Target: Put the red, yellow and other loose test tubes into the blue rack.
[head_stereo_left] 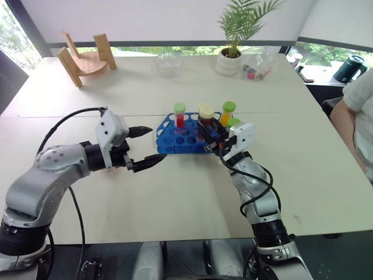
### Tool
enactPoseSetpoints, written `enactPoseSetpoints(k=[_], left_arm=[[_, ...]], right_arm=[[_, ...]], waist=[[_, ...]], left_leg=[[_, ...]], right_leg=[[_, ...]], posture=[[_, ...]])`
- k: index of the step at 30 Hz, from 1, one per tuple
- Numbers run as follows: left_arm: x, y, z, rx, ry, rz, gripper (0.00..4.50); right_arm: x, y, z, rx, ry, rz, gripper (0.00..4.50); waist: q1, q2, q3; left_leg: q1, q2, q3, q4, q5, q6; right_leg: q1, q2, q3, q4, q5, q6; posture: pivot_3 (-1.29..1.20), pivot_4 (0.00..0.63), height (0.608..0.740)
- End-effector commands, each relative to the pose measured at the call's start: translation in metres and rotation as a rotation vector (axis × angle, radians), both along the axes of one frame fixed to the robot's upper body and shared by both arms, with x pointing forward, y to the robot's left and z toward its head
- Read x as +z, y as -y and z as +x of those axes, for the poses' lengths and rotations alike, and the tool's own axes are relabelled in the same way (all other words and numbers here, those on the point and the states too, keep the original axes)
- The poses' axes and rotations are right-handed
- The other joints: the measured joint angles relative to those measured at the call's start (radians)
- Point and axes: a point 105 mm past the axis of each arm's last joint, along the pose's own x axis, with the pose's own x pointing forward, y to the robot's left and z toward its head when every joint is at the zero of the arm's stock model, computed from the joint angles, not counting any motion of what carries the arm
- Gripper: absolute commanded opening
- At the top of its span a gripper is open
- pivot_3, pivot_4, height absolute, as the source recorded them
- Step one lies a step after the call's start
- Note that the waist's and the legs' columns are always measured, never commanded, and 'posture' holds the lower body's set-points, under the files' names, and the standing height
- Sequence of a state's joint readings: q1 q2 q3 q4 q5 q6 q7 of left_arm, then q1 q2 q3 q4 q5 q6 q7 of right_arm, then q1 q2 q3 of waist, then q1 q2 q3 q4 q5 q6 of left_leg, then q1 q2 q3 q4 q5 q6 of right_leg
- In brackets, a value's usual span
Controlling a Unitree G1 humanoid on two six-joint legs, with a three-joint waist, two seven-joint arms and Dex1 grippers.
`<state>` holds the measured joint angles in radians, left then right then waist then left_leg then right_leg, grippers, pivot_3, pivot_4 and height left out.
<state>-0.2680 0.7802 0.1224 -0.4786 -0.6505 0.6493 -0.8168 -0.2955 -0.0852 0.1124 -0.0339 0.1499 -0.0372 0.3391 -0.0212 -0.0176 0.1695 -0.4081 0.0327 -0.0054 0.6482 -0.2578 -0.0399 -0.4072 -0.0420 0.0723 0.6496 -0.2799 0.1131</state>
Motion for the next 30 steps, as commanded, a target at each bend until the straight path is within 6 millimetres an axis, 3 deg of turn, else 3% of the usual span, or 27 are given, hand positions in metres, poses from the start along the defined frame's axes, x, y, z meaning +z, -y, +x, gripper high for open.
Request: enactPoseSetpoints(k=[1,10,30], left_arm=[[0.011,-0.001,-0.003,0.0,0.048,-0.003,4.5],[0.01,0.002,0.0,-0.002,0.055,-0.007,4.5],[0.009,0.006,-0.001,-0.012,0.053,-0.017,4.5]], right_arm=[[0.007,0.004,-0.001,-0.019,0.033,0.009,0.86],[0.006,0.01,-0.002,-0.037,0.032,-0.002,0.86],[0.001,0.002,-0.01,0.01,0.028,-0.041,0.86]], waist=[[0.0,0.0,0.0],[0.0,0.0,0.0],[0.0,0.0,0.0]], left_leg=[[0.0,0.0,0.0,0.0,0.0,0.0],[0.0,0.0,0.0,0.0,0.0,0.0],[0.001,0.0,0.0,0.0,0.0,0.0]], right_leg=[[0.0,0.0,0.0,0.0,0.0,0.0],[0.0,0.0,0.0,0.0,0.0,0.0],[0.001,0.0,0.0,0.0,0.0,0.0]], posture=[[0.0,0.15,0.74],[0.0,0.15,0.74],[0.0,0.15,0.74]])
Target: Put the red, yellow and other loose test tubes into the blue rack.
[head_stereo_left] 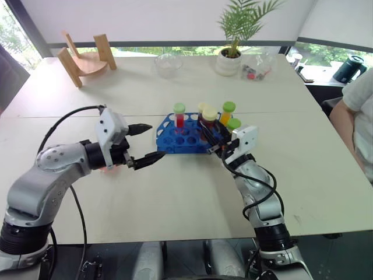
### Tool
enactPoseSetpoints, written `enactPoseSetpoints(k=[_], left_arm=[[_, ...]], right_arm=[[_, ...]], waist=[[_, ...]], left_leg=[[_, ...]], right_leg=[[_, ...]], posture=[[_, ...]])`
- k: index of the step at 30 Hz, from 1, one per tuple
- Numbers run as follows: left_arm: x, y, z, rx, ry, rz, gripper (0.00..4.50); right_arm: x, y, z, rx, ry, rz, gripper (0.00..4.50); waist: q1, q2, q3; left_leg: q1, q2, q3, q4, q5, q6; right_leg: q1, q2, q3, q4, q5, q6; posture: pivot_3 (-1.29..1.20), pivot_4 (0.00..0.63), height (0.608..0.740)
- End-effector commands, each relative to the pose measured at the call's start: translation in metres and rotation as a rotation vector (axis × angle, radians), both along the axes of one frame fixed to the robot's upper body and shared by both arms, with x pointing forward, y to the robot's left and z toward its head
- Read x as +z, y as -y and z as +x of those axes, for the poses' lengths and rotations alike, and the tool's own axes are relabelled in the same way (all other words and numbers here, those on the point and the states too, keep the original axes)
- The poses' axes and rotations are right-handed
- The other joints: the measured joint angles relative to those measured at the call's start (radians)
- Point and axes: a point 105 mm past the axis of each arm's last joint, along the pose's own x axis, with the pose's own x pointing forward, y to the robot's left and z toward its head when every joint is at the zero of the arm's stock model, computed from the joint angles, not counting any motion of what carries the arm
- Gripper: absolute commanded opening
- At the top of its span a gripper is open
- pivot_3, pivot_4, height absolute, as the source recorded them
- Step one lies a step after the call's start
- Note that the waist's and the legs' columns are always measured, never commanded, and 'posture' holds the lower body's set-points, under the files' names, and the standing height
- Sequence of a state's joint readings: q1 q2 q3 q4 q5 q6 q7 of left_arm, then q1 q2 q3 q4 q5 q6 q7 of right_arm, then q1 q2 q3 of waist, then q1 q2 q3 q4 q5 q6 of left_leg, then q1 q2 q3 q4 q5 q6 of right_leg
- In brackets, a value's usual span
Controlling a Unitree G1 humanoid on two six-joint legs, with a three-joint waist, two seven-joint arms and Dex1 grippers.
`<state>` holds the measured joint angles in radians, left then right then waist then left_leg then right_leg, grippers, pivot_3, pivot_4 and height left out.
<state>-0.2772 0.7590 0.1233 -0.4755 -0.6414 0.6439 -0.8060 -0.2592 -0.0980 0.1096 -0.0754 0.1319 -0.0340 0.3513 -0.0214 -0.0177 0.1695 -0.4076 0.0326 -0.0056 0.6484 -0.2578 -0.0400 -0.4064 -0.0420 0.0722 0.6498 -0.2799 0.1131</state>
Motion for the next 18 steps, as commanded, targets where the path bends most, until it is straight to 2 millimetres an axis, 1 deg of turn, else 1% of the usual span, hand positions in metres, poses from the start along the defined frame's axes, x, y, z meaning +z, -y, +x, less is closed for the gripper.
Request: enactPoseSetpoints(k=[1,13,18], left_arm=[[0.006,0.004,-0.003,-0.02,0.038,-0.001,4.5],[0.006,0.006,-0.003,-0.021,0.036,-0.012,4.5],[0.006,0.007,-0.003,-0.018,0.037,-0.015,4.5]], right_arm=[[0.003,-0.003,-0.004,0.017,0.02,-0.02,0.86],[0.004,-0.004,0.007,0.006,0.022,-0.01,0.86],[-0.001,-0.005,0.006,0.021,-0.001,-0.016,0.86]], waist=[[0.0,0.0,0.0],[0.0,0.0,0.0],[0.0,0.0,0.0]], left_leg=[[0.0,0.0,0.0,0.0,0.0,0.0],[0.0,0.0,0.0,0.0,0.0,0.0],[0.0,0.0,0.0,0.0,0.0,0.0]], right_leg=[[0.0,0.0,0.0,0.0,0.0,0.0],[0.0,0.0,0.0,0.0,0.0,0.0],[0.0,0.0,0.0,0.0,0.0,0.0]], posture=[[0.0,0.15,0.74],[0.0,0.15,0.74],[0.0,0.15,0.74]])
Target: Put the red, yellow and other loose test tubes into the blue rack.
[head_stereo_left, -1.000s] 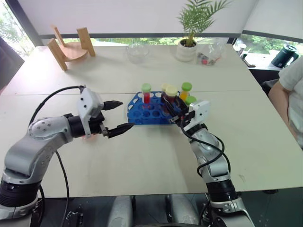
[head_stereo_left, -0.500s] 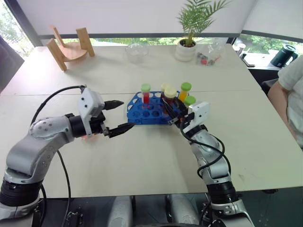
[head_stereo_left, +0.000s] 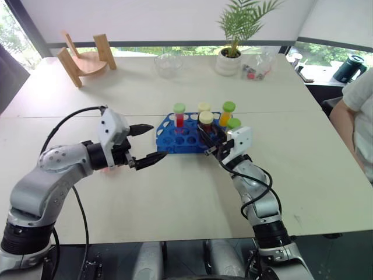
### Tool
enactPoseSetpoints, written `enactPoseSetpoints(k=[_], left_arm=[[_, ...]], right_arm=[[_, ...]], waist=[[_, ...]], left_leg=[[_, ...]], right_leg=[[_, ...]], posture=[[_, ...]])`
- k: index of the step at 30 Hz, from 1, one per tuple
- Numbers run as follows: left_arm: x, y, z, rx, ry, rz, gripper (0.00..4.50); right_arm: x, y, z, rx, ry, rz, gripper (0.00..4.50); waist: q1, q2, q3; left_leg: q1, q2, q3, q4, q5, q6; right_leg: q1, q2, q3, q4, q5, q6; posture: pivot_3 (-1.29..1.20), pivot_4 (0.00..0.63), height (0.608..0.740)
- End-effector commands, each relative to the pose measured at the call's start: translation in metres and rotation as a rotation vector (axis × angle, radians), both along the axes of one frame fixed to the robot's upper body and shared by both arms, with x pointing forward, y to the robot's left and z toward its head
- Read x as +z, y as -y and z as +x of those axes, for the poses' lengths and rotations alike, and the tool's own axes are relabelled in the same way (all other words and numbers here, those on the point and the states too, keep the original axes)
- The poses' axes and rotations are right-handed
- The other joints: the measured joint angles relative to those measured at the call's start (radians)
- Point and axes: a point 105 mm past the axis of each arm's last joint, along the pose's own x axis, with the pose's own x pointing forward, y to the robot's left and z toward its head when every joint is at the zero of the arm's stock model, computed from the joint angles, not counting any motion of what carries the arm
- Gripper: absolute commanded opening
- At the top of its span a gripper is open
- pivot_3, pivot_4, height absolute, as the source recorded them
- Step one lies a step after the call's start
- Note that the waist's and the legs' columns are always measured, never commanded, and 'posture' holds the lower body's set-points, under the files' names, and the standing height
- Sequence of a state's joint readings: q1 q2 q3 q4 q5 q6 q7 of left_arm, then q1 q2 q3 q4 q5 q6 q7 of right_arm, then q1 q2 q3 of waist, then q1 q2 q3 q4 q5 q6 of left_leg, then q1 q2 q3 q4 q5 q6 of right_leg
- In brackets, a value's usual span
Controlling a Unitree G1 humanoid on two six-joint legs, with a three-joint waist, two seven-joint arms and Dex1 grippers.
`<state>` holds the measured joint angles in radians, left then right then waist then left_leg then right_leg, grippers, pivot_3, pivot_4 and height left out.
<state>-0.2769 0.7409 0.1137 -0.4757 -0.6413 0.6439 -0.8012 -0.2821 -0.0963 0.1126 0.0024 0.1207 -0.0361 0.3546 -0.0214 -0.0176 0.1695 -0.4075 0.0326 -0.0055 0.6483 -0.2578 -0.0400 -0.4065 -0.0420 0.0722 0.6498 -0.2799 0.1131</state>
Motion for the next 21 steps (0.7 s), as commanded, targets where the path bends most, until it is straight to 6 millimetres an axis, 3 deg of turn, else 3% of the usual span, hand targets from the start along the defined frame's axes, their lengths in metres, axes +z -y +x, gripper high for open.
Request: enactPoseSetpoints(k=[1,6,9,15,17,21], left_arm=[[0.008,0.003,-0.003,-0.009,0.044,0.001,4.5],[0.004,0.0,-0.005,0.002,0.034,0.009,4.5],[0.004,-0.006,-0.005,0.035,0.028,0.018,4.5],[0.001,-0.033,0.0,0.168,-0.004,0.105,4.5],[-0.001,-0.044,0.006,0.233,-0.003,0.146,4.5],[-0.004,-0.071,0.034,0.427,-0.086,0.213,4.5]], right_arm=[[0.01,-0.003,-0.003,0.029,0.04,0.005,1.89],[0.004,0.006,-0.009,0.02,0.028,-0.038,4.33],[0.003,0.015,-0.019,0.033,0.006,-0.079,4.42],[0.008,0.038,-0.063,0.177,-0.102,-0.164,4.42],[0.011,0.041,-0.075,0.244,-0.145,-0.193,4.42],[0.036,0.046,-0.095,0.488,-0.18,-0.332,4.42]], waist=[[0.0,0.0,0.0],[0.0,0.0,0.0],[0.002,0.0,0.0],[0.003,0.0,0.0],[0.003,0.0,0.0],[0.003,-0.001,0.001]], left_leg=[[0.0,0.0,0.0,0.0,0.0,0.0],[0.0,0.0,0.0,0.0,0.0,0.0],[0.0,0.0,0.0,0.0,0.0,0.0],[0.0,0.0,0.0,0.0,0.0,0.0],[0.001,0.0,0.0,0.0,0.0,0.0],[0.001,0.0,-0.001,0.002,0.0,0.0]], right_leg=[[0.0,0.0,0.0,0.0,0.0,0.0],[0.0,0.0,0.0,0.0,0.0,0.0],[0.0,0.0,0.0,0.0,0.0,0.0],[0.001,-0.001,0.0,0.0,0.0,0.0],[0.001,0.0,0.0,0.0,0.0,0.0],[0.003,0.0,0.0,0.0,-0.001,-0.001]], posture=[[0.0,0.15,0.74],[0.0,0.15,0.74],[0.0,0.15,0.74],[0.0,0.15,0.74],[0.0,0.15,0.74],[0.0,0.15,0.74]])
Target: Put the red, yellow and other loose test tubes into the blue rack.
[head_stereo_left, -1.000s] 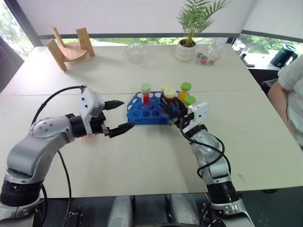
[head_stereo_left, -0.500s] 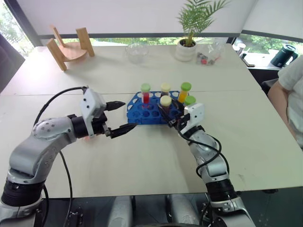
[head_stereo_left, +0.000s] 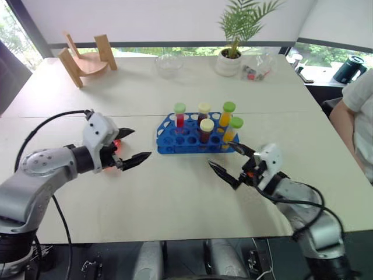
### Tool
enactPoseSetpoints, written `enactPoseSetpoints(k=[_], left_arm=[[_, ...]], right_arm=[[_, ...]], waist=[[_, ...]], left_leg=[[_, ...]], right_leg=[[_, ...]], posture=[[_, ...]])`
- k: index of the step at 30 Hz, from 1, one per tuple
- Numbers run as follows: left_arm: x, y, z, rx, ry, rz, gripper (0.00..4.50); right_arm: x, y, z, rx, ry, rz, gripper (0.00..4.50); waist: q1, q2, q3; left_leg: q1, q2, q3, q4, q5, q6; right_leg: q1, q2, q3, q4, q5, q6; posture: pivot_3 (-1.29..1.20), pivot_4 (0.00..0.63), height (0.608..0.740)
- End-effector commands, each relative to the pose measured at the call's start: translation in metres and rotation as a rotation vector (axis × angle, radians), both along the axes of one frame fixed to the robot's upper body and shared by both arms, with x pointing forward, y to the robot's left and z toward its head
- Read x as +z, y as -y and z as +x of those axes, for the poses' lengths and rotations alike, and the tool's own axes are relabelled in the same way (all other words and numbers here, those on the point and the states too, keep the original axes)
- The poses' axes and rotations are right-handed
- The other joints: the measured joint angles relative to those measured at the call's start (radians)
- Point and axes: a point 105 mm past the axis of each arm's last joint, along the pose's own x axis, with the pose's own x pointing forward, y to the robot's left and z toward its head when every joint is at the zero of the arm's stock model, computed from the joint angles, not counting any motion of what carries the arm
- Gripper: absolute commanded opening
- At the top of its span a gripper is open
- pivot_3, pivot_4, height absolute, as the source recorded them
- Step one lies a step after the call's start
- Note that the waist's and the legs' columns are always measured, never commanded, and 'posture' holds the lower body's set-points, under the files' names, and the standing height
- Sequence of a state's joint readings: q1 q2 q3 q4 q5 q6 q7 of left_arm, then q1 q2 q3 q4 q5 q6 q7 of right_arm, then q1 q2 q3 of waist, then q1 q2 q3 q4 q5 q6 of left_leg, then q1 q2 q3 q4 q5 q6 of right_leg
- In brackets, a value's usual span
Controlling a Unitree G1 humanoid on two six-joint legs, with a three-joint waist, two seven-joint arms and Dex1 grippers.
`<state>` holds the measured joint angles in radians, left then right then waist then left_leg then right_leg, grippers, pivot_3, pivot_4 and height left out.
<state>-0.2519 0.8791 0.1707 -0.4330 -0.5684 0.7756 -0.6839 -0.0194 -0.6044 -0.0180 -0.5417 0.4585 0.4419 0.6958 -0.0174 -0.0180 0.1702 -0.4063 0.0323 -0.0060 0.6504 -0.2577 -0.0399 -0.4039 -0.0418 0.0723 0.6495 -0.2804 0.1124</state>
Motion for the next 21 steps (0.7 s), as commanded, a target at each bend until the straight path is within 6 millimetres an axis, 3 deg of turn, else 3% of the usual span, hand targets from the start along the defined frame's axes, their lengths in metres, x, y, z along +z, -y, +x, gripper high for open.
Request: enactPoseSetpoints(k=[1,7,12,21], left_arm=[[0.006,-0.022,0.021,0.158,-0.031,0.049,4.5],[0.004,-0.047,0.055,0.374,-0.287,0.063,4.5],[-0.007,-0.055,0.057,0.465,-0.526,0.1,4.5],[-0.032,-0.061,0.056,0.521,-0.686,0.146,4.5]], right_arm=[[0.037,-0.004,-0.015,0.204,0.032,-0.041,4.42],[0.068,-0.005,-0.01,0.446,0.071,-0.195,4.42],[0.071,-0.009,-0.005,0.52,0.075,-0.23,4.42],[0.067,-0.005,-0.01,0.504,0.053,-0.227,4.42]], waist=[[0.0,-0.001,0.0],[0.0,-0.003,0.001],[0.0,-0.004,0.002],[0.001,-0.004,0.002]], left_leg=[[0.0,0.0,0.0,0.0,0.0,0.0],[0.0,0.0,-0.001,0.001,0.0,0.0],[-0.002,0.0,-0.001,-0.001,0.0,0.001],[-0.004,0.0,-0.001,0.0,-0.001,0.002]], right_leg=[[0.0,0.0,0.0,0.0,-0.001,-0.002],[0.001,0.001,0.0,0.0,0.0,0.001],[-0.003,0.001,-0.001,0.0,0.0,0.002],[-0.004,0.001,-0.001,0.001,-0.001,0.002]], posture=[[0.0,0.15,0.74],[0.0,0.15,0.74],[0.0,0.15,0.74],[0.0,0.15,0.74]])
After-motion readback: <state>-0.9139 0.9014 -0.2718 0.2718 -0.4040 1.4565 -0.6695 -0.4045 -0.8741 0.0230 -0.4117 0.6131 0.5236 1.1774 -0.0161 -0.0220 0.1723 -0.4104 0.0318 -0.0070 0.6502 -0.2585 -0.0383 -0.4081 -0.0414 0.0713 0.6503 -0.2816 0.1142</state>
